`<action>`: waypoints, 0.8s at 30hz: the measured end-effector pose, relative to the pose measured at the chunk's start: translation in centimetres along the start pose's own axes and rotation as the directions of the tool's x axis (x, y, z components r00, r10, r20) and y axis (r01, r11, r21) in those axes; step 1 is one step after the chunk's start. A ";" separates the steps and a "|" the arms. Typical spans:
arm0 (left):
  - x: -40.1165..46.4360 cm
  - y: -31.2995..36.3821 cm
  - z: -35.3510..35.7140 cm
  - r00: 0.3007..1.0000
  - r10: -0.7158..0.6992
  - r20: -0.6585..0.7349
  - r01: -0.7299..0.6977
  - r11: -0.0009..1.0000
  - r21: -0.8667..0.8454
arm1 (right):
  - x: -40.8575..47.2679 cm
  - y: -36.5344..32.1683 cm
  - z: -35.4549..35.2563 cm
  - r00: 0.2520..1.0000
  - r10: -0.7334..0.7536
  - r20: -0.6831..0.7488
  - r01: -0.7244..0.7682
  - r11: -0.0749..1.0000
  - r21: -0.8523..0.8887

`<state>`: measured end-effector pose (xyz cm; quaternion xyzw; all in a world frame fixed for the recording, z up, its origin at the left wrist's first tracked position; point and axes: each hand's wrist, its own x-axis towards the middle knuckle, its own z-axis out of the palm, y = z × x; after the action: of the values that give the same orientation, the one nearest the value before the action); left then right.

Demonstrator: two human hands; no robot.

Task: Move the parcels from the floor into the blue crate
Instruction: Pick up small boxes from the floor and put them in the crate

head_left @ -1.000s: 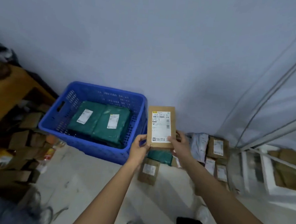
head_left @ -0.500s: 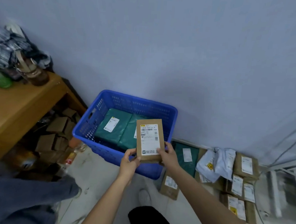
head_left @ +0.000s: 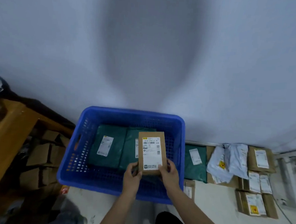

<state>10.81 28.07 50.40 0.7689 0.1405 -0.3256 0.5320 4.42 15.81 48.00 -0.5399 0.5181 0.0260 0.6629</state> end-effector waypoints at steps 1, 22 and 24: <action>1.0 0.2 0.6 1.000 -0.015 0.025 0.015 1.000 0.003 | 0.6 -0.1 -0.1 0.999 -0.011 -0.046 0.011 1.000 0.002; 23.5 -7.1 11.5 0.980 -0.103 0.172 0.031 0.924 0.380 | 23.3 8.3 4.8 0.858 0.232 -0.459 -0.170 0.970 0.173; 24.5 -7.5 11.7 0.979 -0.102 0.179 0.012 0.896 0.444 | 24.9 9.0 4.8 0.848 0.235 -0.475 -0.191 0.972 0.140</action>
<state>20.76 17.18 26.40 0.8285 0.0324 -0.4392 0.3459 13.74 10.05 23.50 -0.4384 0.7257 -0.0604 0.5268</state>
